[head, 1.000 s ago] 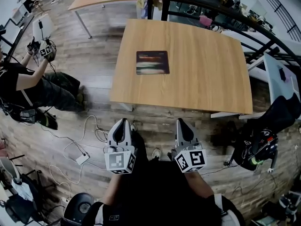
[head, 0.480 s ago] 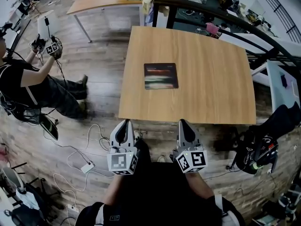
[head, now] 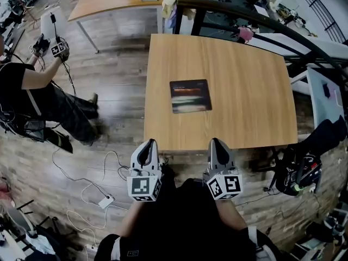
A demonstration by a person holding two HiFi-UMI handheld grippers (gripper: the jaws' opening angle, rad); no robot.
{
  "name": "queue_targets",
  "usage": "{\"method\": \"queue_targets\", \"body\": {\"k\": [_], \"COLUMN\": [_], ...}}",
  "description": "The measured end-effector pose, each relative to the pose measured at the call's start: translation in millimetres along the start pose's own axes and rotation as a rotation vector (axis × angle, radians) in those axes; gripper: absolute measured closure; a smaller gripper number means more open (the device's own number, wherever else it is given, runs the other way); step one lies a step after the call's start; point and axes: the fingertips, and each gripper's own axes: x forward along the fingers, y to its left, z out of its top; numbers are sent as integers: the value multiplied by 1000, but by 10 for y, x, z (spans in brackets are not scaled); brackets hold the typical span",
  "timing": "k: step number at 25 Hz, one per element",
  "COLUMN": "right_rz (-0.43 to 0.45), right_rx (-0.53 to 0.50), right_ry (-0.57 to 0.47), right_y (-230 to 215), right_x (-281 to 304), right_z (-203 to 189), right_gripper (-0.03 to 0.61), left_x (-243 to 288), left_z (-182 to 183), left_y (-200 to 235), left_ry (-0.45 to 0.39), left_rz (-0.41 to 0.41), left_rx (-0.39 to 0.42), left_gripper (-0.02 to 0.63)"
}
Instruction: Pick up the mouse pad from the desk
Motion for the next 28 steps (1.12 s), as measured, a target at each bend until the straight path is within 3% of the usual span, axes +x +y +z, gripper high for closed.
{"method": "queue_targets", "body": {"k": [4, 13, 28], "right_rz": [-28, -50, -14], "right_rx": [5, -17, -27], "right_ry": [4, 39, 206], "right_y": [-27, -316, -1207], "right_x": [185, 580, 1831], "right_z": [-36, -34, -315], "right_gripper": [545, 545, 545], "left_x": [202, 635, 1995], "left_z": [18, -77, -221], "left_y": [127, 161, 211], "left_ry": [12, 47, 134], "left_rz": [-28, -40, 29], "left_rx": [16, -38, -77], "left_gripper": [583, 583, 583]}}
